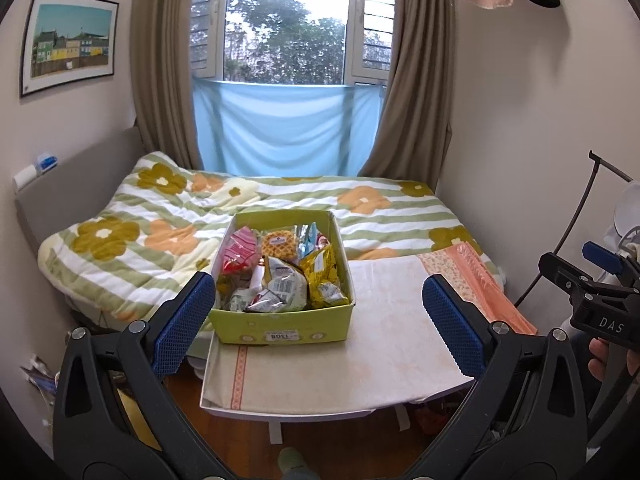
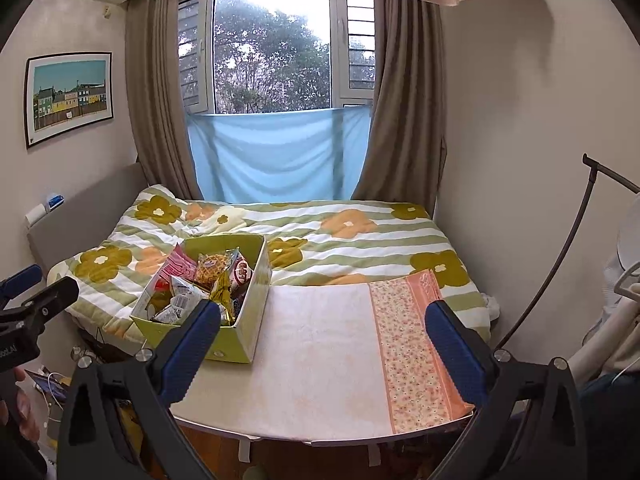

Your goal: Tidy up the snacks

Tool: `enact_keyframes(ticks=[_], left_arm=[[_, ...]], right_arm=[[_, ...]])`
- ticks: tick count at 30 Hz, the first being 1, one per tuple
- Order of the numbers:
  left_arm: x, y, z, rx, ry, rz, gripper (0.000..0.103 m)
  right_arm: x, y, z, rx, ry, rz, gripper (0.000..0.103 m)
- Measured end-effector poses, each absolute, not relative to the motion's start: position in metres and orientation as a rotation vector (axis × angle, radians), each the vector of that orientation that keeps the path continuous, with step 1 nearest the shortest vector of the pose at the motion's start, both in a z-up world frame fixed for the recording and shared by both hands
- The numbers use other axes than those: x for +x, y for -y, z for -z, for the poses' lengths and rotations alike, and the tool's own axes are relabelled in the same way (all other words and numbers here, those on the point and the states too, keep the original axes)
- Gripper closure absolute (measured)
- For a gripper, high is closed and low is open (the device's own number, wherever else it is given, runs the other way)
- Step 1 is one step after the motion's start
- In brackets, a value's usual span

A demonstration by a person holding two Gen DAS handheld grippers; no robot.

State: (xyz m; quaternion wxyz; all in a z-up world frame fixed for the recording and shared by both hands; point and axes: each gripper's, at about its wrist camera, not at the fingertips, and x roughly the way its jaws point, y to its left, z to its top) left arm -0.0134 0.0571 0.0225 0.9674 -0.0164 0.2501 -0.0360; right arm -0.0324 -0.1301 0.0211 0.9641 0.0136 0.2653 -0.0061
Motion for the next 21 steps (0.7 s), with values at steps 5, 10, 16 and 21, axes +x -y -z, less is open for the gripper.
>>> enact_keyframes(ticks=[5,10,16,21], left_arm=[[-0.017,-0.054,-0.024,-0.023,-0.503,0.074,0.0],[-0.017,-0.051,-0.023,-0.02,-0.505,0.076,0.0],[-0.017,-0.048,-0.023,-0.025,-0.51,0.084,0.0],[-0.017,-0.046,-0.024,-0.018,-0.511,0.084,0.0]], right_arm=[[-0.035,0.131,-0.021,0.03,-0.538,0.011,0.001],[-0.037,0.131,-0.022,0.034,-0.537,0.018,0.001],[-0.038,0.132,-0.023,0.036,-0.536,0.021,0.001],[-0.037,0.132,-0.024,0.037,-0.534,0.021,0.001]])
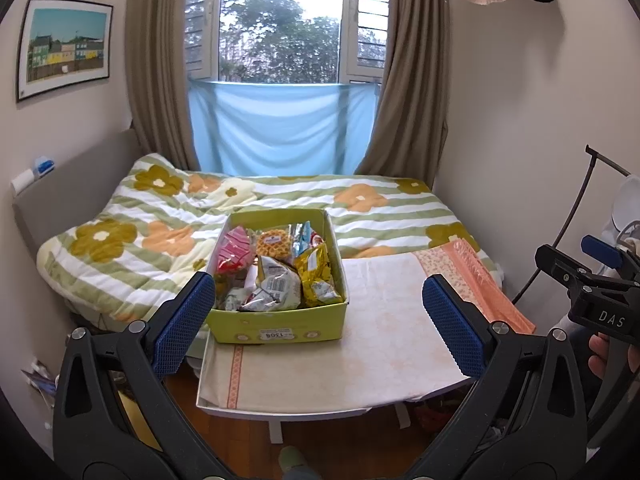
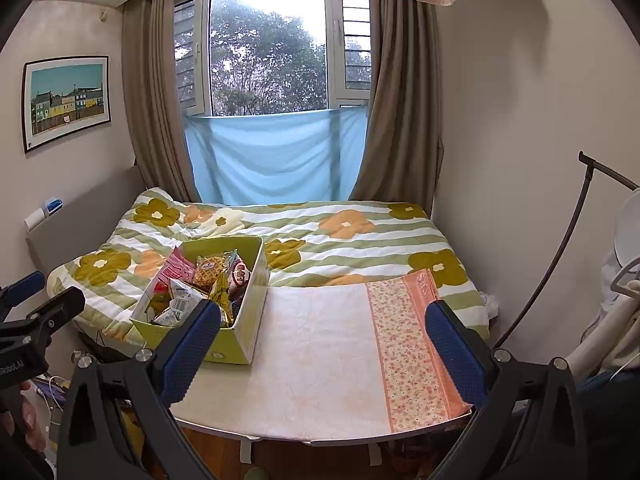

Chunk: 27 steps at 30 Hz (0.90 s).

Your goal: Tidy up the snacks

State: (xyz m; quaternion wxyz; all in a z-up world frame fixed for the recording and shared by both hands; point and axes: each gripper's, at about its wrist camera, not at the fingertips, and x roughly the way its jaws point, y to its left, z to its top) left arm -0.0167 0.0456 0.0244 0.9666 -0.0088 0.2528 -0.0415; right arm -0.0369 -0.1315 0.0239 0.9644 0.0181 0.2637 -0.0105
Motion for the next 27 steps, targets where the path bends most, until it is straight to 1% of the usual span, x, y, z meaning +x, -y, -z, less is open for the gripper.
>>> enact_keyframes(ticks=[20,27], left_arm=[[-0.005,-0.044,-0.021,-0.011,-0.527,0.092,0.0],[0.0,-0.046,-0.023,-0.022,-0.506,0.074,0.0]], right_arm=[[-0.028,0.131,-0.02,0.052,-0.549,0.029,0.001],[-0.026,0.132,-0.019,0.054,-0.552,0.031,0.001]])
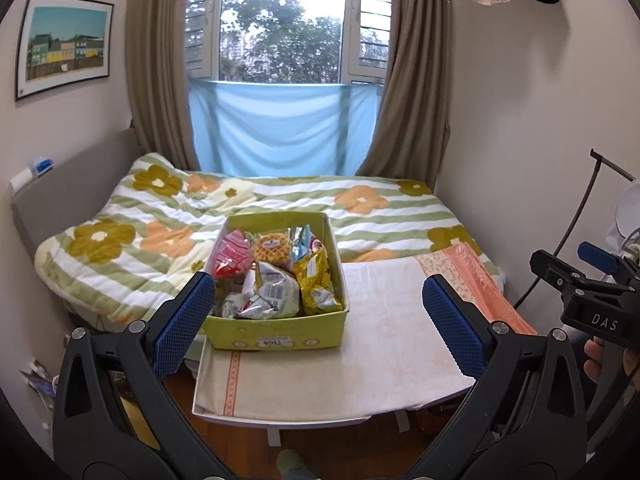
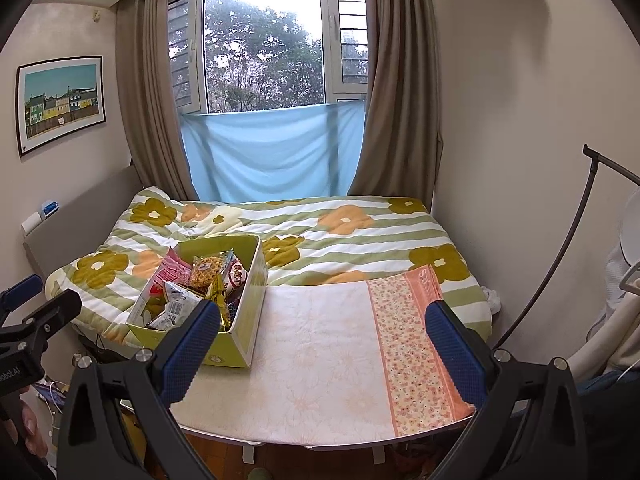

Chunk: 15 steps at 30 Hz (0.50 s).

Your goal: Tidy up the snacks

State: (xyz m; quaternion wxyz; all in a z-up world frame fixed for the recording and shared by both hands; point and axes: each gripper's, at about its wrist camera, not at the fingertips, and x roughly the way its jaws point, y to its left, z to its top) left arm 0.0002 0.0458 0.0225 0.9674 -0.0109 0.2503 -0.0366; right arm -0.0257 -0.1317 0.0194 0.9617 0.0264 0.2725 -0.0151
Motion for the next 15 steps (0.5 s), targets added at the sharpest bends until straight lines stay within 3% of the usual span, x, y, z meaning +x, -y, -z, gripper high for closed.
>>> enact_keyframes(ticks=[15], left_arm=[[0.011,-0.044,-0.021,0.016,-0.491,0.029,0.0]], right_arm=[[-0.014,0.131,-0.019,0.061,-0.566,0.037,0.001]])
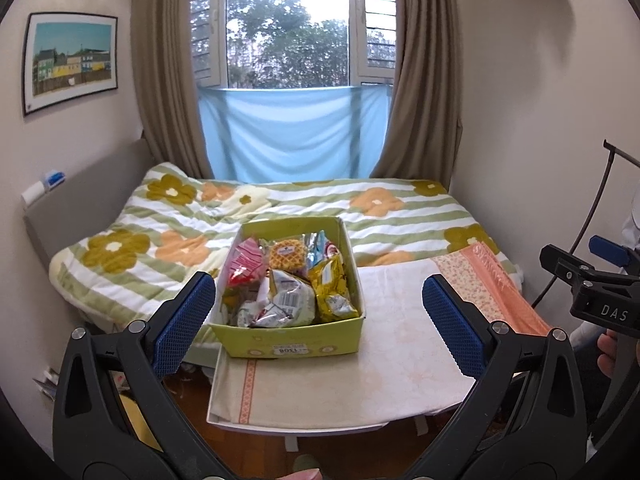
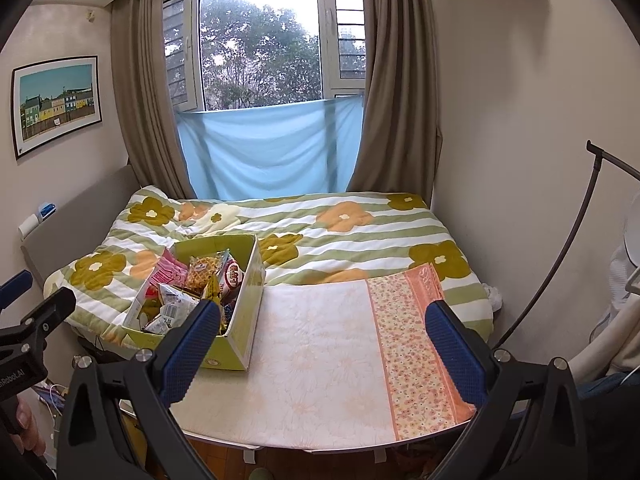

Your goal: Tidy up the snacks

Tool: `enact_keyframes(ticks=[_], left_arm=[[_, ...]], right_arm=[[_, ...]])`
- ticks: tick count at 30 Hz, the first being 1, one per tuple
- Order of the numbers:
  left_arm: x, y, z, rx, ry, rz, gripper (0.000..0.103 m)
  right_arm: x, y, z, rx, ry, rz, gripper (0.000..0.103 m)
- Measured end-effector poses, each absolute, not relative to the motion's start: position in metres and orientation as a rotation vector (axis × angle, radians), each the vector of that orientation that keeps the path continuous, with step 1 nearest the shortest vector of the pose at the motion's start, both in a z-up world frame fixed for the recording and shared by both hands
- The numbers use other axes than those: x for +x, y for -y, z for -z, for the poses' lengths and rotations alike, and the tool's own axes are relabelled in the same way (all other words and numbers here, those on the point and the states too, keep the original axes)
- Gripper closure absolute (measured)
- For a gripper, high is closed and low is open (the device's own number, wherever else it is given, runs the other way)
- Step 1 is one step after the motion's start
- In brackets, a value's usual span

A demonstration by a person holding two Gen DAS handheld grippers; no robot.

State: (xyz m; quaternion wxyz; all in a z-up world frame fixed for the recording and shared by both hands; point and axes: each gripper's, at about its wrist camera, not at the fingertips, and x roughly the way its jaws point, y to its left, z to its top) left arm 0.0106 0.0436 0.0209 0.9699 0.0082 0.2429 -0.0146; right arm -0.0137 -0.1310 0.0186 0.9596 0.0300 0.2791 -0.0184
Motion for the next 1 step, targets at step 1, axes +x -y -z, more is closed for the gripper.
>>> enact_keyframes(ticks=[1], left_arm=[[0.0111,-0.0446,-0.0201,0.011,-0.493,0.031,0.0]], right_arm=[[-0.0127,0.1305,-0.0176,0.06,-0.568,0.037,0.001]])
